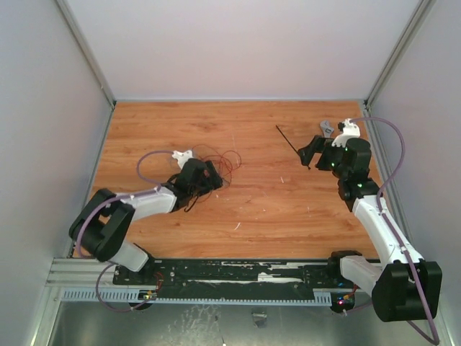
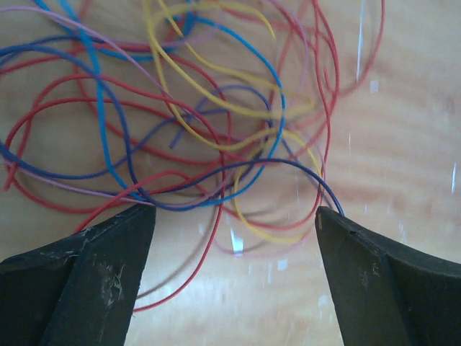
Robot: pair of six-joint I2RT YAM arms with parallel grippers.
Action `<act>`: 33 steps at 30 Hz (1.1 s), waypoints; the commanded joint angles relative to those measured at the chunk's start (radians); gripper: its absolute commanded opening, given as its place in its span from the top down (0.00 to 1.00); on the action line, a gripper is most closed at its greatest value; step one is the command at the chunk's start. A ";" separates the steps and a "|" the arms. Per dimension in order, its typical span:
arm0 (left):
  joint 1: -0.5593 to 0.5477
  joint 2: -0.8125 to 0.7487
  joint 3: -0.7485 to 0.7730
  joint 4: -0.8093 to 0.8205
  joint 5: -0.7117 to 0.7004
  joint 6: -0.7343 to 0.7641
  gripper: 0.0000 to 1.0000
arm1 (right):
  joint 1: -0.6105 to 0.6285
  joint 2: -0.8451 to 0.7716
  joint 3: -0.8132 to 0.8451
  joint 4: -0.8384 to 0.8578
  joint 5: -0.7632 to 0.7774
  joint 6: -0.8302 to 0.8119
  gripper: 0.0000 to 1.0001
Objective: Zip-tie the wires
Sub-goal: Move the cable to the center of the board.
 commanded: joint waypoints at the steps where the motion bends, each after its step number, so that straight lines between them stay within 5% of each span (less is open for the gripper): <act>1: 0.113 0.144 0.087 0.031 -0.037 0.044 0.02 | 0.016 -0.015 -0.012 -0.004 -0.023 0.019 0.01; 11: 0.260 0.496 0.583 -0.065 -0.037 0.140 0.02 | 0.092 0.074 -0.044 0.083 -0.095 0.046 0.04; 16: 0.292 0.558 0.708 -0.086 0.012 0.172 0.02 | 0.212 0.152 -0.034 0.163 -0.069 0.034 0.04; 24: 0.298 0.306 0.596 -0.086 0.184 0.231 0.02 | 0.385 0.432 0.146 0.295 -0.044 0.005 0.05; 33: 0.382 -0.153 0.284 -0.102 0.259 0.202 0.02 | 0.493 0.828 0.557 0.221 -0.021 -0.077 0.11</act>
